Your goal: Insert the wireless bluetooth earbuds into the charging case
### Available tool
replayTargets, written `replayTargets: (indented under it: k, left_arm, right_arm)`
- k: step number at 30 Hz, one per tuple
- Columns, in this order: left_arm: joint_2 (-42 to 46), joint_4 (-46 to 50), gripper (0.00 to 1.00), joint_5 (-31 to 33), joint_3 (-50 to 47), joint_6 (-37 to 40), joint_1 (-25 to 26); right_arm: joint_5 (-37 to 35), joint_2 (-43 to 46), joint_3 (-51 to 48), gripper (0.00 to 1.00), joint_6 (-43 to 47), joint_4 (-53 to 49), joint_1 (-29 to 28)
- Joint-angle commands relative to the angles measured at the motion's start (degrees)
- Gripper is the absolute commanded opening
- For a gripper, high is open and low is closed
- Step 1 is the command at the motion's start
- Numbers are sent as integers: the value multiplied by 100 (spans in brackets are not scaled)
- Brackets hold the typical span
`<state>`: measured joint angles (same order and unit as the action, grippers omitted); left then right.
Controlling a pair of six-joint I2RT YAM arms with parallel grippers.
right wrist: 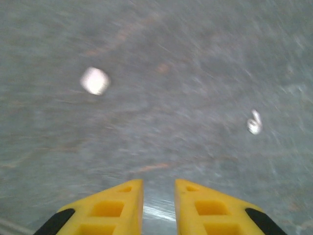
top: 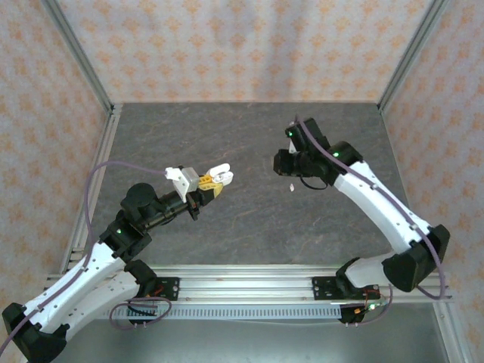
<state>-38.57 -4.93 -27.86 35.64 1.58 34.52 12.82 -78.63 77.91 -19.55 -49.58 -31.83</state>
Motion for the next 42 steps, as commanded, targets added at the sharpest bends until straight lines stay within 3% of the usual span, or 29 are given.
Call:
replayTargets:
  k: [1, 7, 12, 20, 30, 39, 42]
  left_arm:
    - [-10, 54, 0, 74, 31, 114, 11]
    - [-63, -15, 0, 46, -33, 57, 9]
    - [0, 35, 0, 77, -39, 5, 11]
    - [33, 26, 0, 105, -101, -42, 11]
    - [67, 49, 0, 131, -93, -50, 11]
    - [59, 69, 0, 85, -78, -71, 11]
    - [77, 70, 0, 87, -82, -78, 11]
  right_arm:
    - [-134, -140, -542, 22, -247, 499, 549]
    - [588, -1170, -946, 12, -103, 1459, 1642]
    - [732, -2268, -551, 8, 52, 1277, 1724]
    - [1265, -3265, -280, 5, 493, 1922, 1725]
    - [1837, -3524, -280, 3, 674, 1776, 1688]
    - [1681, -2789, -679, 3, 551, 1706, 1593]
    - [1314, -2519, -632, 4, 512, 1572, 1604]
